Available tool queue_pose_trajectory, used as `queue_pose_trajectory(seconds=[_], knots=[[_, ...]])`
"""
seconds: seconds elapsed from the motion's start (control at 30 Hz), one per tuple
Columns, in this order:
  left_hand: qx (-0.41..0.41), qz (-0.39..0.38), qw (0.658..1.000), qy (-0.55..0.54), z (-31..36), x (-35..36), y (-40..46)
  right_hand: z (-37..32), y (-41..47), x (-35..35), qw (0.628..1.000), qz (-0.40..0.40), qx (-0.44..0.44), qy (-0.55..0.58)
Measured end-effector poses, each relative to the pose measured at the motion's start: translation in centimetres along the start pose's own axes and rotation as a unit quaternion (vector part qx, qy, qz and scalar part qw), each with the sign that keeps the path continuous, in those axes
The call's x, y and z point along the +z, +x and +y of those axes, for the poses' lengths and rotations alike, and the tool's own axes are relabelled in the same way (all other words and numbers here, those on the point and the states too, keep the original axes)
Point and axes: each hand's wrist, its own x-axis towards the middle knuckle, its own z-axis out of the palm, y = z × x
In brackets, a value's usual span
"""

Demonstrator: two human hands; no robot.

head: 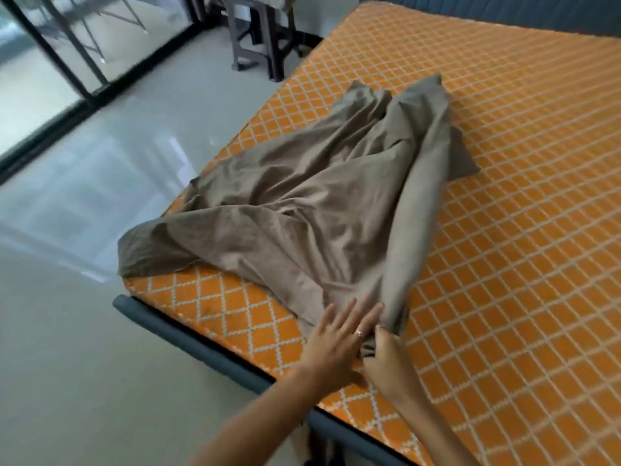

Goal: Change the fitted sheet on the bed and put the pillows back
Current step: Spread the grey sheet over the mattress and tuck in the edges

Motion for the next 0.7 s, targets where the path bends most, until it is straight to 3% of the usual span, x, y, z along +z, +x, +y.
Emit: queue_pose_trajectory(seconds=[0.07,0.13,0.23,0.3,0.37,0.4,0.43,0.5,0.53,0.57,0.6,0.7], knots=[[-0.071,-0.057,0.996,-0.024,1.6,-2.0,1.6,-0.2,-0.3,-1.2,1.0,0.024,-0.004,0.001],[-0.104,-0.096,0.99,0.001,1.6,-3.6,2.1,0.2,-0.7,-3.1,0.984,0.097,-0.089,-0.121],[-0.031,-0.152,0.982,0.107,2.0,-7.1,1.3,3.6,0.4,-5.4,0.894,0.22,-0.246,-0.304],[0.014,-0.154,0.981,0.121,1.5,-8.5,0.3,6.1,2.7,-5.9,0.88,0.248,-0.237,-0.329],[0.075,-0.081,0.987,0.121,1.0,-9.7,-0.8,6.5,5.3,-6.1,0.922,0.286,-0.13,-0.227],[0.1,-0.071,0.985,0.119,1.0,-10.4,-1.6,5.9,6.6,-6.0,0.943,0.303,-0.049,-0.124],[0.121,-0.065,0.984,0.111,1.3,-11.1,-2.4,5.3,7.9,-5.6,0.946,0.321,0.032,-0.016],[0.152,-0.05,0.983,0.09,1.3,-10.9,-4.2,3.9,10.5,-4.4,0.914,0.345,0.114,0.182],[0.168,-0.031,0.983,0.071,0.8,-10.8,-5.0,3.6,12.1,-4.0,0.877,0.314,0.12,0.343],[0.175,-0.02,0.982,0.069,0.1,-11.1,-5.5,3.4,13.9,-3.9,0.821,0.22,0.102,0.517],[0.167,-0.012,0.983,0.072,-0.7,-11.1,-5.8,3.6,16.0,-3.8,0.798,0.156,0.071,0.577],[0.074,0.01,0.997,0.025,-3.3,-12.2,-5.9,3.7,22.1,-6.2,0.803,0.179,-0.058,0.566]])
